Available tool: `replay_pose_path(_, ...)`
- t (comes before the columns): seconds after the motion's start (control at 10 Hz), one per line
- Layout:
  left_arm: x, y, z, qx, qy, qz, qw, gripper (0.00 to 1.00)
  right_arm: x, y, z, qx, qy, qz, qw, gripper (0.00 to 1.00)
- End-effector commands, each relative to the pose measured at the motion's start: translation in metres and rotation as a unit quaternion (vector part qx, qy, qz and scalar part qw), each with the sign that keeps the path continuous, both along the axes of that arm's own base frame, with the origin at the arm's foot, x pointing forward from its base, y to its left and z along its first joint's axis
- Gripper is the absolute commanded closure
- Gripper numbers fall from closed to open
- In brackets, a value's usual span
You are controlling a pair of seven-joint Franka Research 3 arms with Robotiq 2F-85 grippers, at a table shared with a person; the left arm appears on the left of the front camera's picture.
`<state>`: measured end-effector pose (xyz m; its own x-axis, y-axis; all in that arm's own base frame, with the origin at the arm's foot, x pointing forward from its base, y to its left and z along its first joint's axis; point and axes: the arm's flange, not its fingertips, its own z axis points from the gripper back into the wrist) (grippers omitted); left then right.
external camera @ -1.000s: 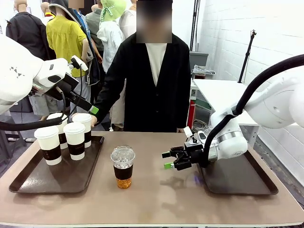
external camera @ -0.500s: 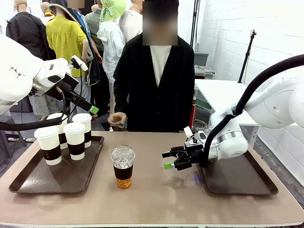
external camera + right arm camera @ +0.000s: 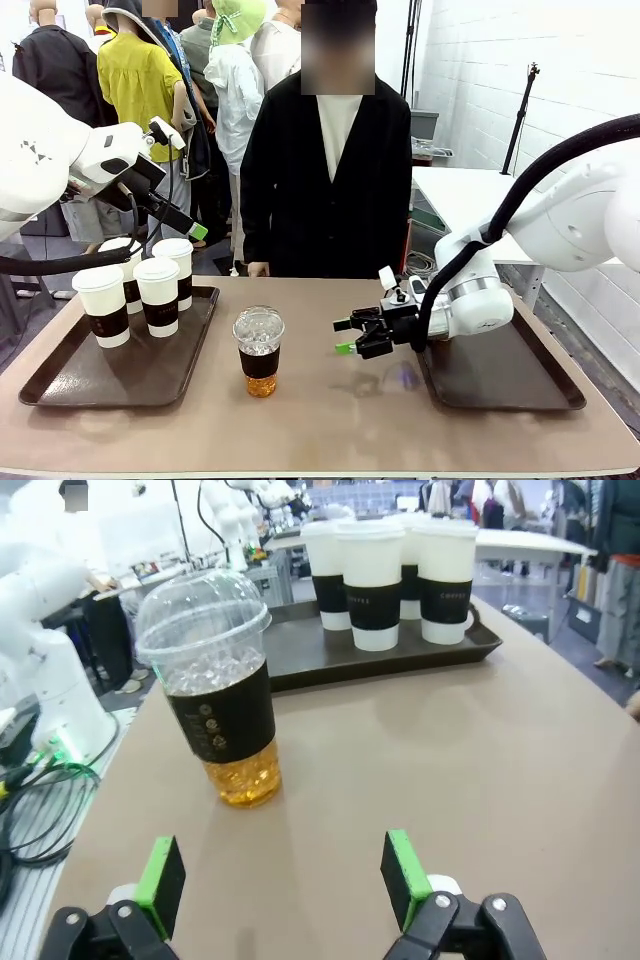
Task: Distribute the coffee onto the tray.
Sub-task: Pick up another iced Americano from the middle of the table and place it on the right Handle tray.
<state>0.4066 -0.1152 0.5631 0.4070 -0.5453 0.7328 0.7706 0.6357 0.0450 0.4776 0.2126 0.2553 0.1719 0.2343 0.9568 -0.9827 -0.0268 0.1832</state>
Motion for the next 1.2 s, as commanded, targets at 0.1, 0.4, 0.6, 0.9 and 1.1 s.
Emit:
replay_pose_path(0.1,0.000,0.002,-0.001,-0.005,0.003,-0.002,1.000,0.00,-0.020,0.027,-0.008,0.007,-0.044,-0.015,0.999,0.00)
replay_pose_path(0.4,0.000,0.002,-0.001,-0.005,0.003,-0.002,1.000,0.00,-0.037,0.051,-0.011,0.022,-0.069,-0.004,0.997,0.00)
replay_pose_path(0.6,0.000,0.002,-0.001,-0.005,0.003,-0.002,1.000,0.00,-0.043,0.066,-0.014,0.035,-0.076,0.002,0.997,0.00)
replay_pose_path(0.9,0.000,0.002,-0.001,-0.005,0.003,-0.002,1.000,0.00,-0.042,0.084,-0.016,0.041,-0.058,0.016,0.997,0.00)
replay_pose_path(1.1,0.000,0.002,-0.001,-0.005,0.003,-0.002,1.000,0.00,-0.036,0.093,-0.017,0.036,-0.049,0.019,0.998,0.00)
